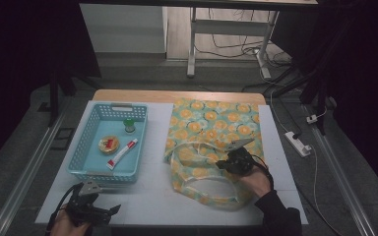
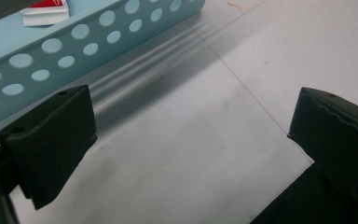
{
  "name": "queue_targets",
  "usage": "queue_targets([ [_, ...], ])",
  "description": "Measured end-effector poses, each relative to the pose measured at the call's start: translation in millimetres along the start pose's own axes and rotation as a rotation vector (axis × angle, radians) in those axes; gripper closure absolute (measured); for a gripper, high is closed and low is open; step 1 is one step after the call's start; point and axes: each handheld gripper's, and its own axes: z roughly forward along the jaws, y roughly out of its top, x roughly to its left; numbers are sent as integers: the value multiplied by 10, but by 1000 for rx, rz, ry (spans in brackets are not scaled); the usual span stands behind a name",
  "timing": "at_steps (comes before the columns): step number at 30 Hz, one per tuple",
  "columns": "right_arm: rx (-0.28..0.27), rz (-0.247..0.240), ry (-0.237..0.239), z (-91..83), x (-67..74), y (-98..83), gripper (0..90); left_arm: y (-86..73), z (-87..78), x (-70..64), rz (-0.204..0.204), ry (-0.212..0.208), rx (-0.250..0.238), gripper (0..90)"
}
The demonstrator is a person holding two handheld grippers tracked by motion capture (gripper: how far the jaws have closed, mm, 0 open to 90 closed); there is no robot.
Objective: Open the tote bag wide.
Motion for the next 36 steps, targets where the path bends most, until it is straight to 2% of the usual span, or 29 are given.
queue_targets([
  [9, -61, -2, 3, -104, -16, 117, 900, 2, 3, 2, -1, -1, 3, 6],
  [21, -150, 13, 24, -276, -40, 369, 900, 5, 10, 5, -6, -1, 8, 7],
  [29, -209, 13, 13, -386, -9, 583, 900, 3, 7, 8, -9, -3, 5, 6],
  [36, -235, 6, 2, -419, -8, 709, 900, -7, -7, 29, -24, -15, -12, 2],
])
